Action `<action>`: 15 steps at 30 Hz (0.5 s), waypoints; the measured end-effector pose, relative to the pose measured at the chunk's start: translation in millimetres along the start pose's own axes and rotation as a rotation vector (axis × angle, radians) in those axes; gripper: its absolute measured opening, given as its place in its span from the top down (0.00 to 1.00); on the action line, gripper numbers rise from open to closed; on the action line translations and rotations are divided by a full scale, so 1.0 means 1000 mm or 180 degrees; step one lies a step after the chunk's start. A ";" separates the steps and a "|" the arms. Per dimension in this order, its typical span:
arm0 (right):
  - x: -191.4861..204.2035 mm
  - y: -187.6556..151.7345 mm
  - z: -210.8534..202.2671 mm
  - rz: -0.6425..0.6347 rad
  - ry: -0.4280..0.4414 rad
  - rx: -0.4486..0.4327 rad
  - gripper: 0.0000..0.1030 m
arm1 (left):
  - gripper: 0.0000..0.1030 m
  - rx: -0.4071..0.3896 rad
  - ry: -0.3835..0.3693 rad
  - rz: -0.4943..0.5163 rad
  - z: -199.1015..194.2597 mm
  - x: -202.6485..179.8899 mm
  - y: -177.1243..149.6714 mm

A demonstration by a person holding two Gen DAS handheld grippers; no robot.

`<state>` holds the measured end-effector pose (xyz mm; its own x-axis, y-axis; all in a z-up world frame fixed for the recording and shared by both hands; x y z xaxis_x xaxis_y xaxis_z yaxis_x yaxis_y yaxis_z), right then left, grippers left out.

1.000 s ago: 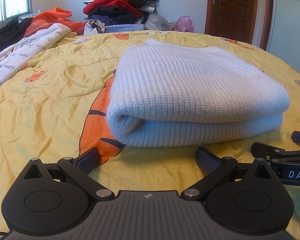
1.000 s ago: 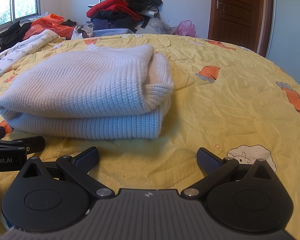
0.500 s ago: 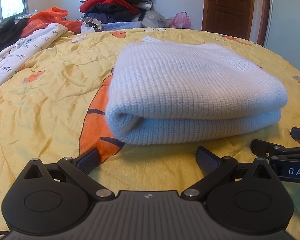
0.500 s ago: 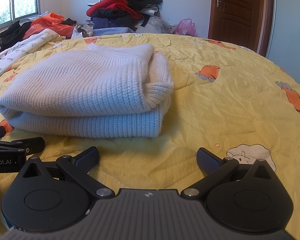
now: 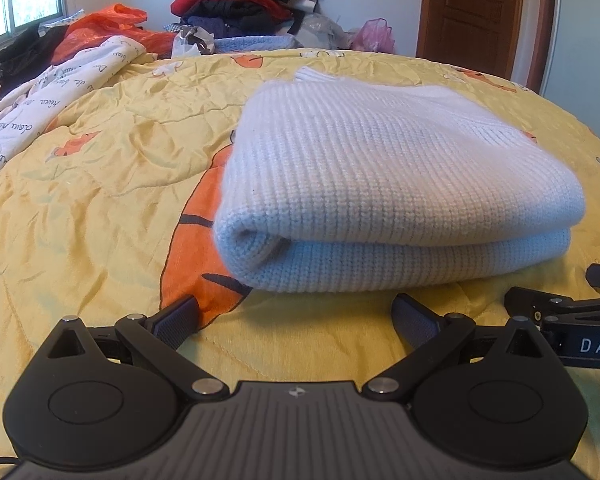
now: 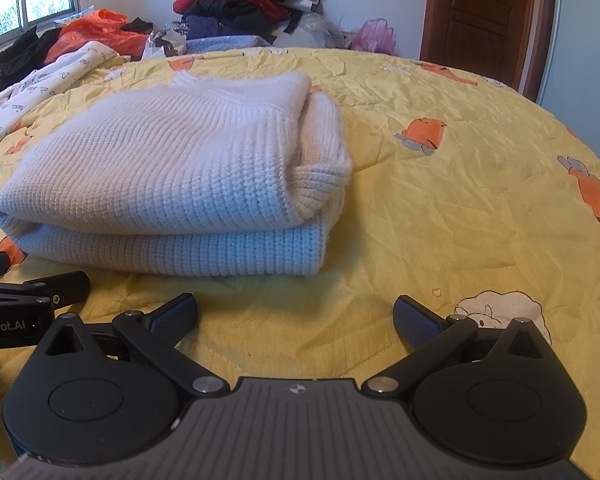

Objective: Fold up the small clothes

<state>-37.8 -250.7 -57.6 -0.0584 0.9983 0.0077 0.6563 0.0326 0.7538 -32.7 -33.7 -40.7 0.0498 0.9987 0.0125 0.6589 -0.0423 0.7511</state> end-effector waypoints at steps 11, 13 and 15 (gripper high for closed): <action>0.003 0.000 0.001 0.0025 -0.0017 0.0022 0.00 | 0.00 -0.0047 0.0048 -0.0053 0.000 -0.001 -0.001; 0.003 -0.002 0.000 0.0047 -0.0045 0.0003 0.00 | 0.00 -0.0068 0.0053 -0.0052 0.000 0.000 -0.002; 0.003 -0.003 -0.001 0.0054 -0.0056 -0.0024 0.00 | 0.00 -0.0107 0.0054 -0.0056 0.000 0.000 -0.003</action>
<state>-40.6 -248.1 -59.4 -0.0340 0.9994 0.0090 0.6513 0.0153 0.7586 -34.9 -33.6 -42.4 0.0255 0.9996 0.0100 0.6340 -0.0239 0.7730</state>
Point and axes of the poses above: each gripper's, at about its wrist camera, not at the fingertips, and z roughly the way its jaws point, x to its left, y to its top, the point moved 6 cm from there along z, roughly the way its jaws point, and after that the axes turned 3 degrees about -x, right-handed, at the moved point
